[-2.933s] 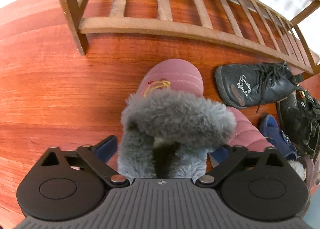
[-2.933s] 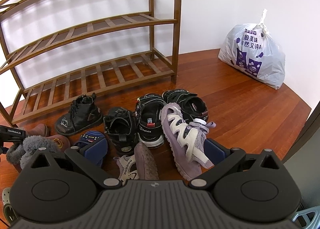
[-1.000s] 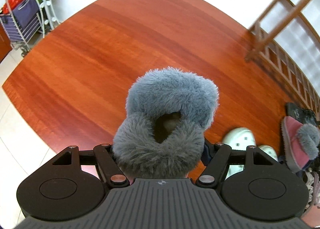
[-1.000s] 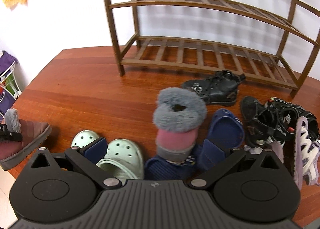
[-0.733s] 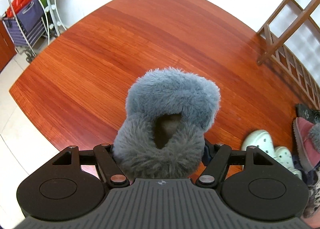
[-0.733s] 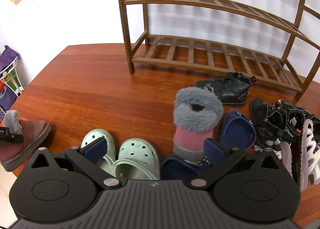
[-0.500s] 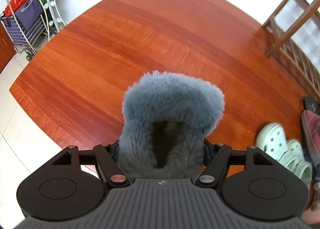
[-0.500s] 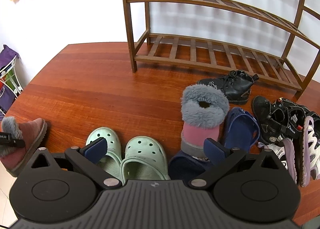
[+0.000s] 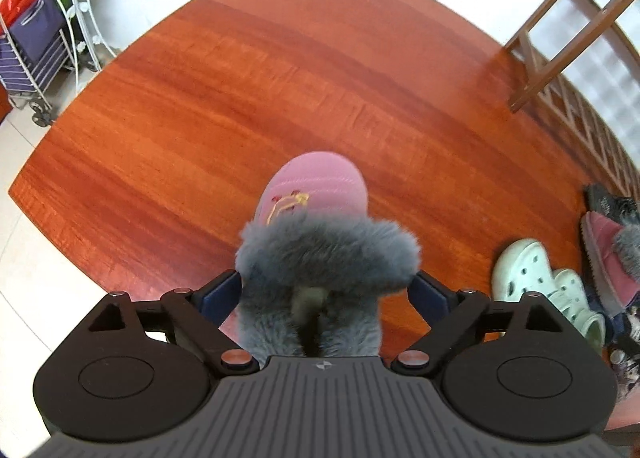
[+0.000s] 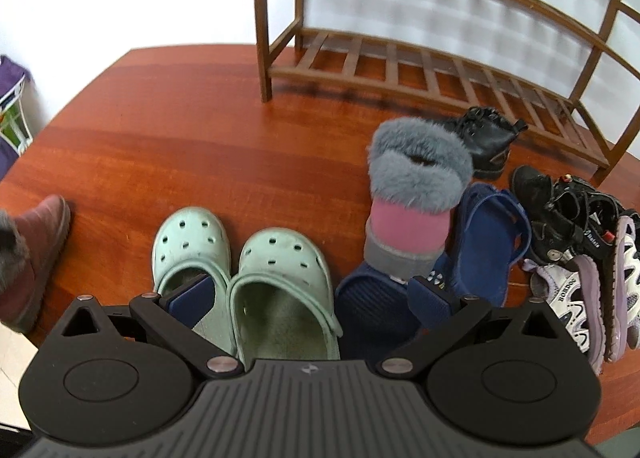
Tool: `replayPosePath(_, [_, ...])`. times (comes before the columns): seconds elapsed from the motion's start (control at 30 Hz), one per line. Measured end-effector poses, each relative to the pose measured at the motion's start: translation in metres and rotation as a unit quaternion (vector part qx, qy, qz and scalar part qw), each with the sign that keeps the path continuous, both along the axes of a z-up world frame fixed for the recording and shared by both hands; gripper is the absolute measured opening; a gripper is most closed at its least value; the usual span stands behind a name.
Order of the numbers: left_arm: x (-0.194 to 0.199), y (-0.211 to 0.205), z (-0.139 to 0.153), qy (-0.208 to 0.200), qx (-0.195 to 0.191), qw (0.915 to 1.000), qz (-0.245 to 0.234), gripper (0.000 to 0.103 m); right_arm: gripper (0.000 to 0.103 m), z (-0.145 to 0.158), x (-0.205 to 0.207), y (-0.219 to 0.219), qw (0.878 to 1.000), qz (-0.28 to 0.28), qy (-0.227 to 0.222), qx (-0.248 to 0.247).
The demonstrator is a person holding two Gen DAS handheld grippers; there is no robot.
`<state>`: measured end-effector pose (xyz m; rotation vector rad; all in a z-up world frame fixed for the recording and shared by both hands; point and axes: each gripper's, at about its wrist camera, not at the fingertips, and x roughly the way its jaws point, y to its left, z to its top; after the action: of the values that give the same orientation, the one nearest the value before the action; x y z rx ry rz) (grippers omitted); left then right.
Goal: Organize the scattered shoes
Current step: 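Lift the pink slipper with the left gripper and set it on open table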
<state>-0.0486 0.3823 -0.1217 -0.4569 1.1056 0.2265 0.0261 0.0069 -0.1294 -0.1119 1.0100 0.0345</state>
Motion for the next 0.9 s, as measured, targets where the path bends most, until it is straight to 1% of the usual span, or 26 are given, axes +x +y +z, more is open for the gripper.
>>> replayPosePath(0.2, [-0.002,-0.002,0.027,-0.016,0.008,0.9998,0.005,0.092,0.102,-0.018,0.003,0.003,1.0,0.021,0.017,-0.006])
replayPosePath(0.27, [-0.002,-0.002,0.033,-0.019,0.011,0.9998,0.004,0.092,0.102,-0.023,0.004,0.004,0.999,0.029,0.022,-0.008])
replayPosePath(0.33, [-0.003,-0.002,0.037,-0.019,0.017,0.9997,0.005,0.092,0.098,-0.028,0.005,0.005,0.999,0.037,0.027,-0.01])
replayPosePath(0.43, [-0.005,-0.002,0.042,-0.02,0.02,0.9996,0.008,0.092,0.098,-0.036,0.007,0.006,0.998,0.049,0.035,-0.013])
replayPosePath(0.7, [-0.005,-0.011,0.053,-0.023,0.01,0.9997,0.001,0.092,0.097,-0.057,0.011,0.008,0.995,0.08,0.056,-0.021])
replayPosePath(0.8, [-0.002,-0.019,0.062,-0.038,0.001,0.9992,-0.015,0.092,0.097,-0.065,0.013,0.009,0.993,0.092,0.064,-0.024])
replayPosePath(0.83, [0.0,-0.024,0.065,-0.044,0.0,0.9988,-0.022,0.092,0.091,-0.066,0.013,0.01,0.993,0.094,0.066,-0.025])
replayPosePath(0.9, [0.003,-0.03,0.069,-0.05,-0.002,0.9982,-0.034,0.092,0.085,-0.066,0.014,0.013,0.993,0.092,0.066,-0.022])
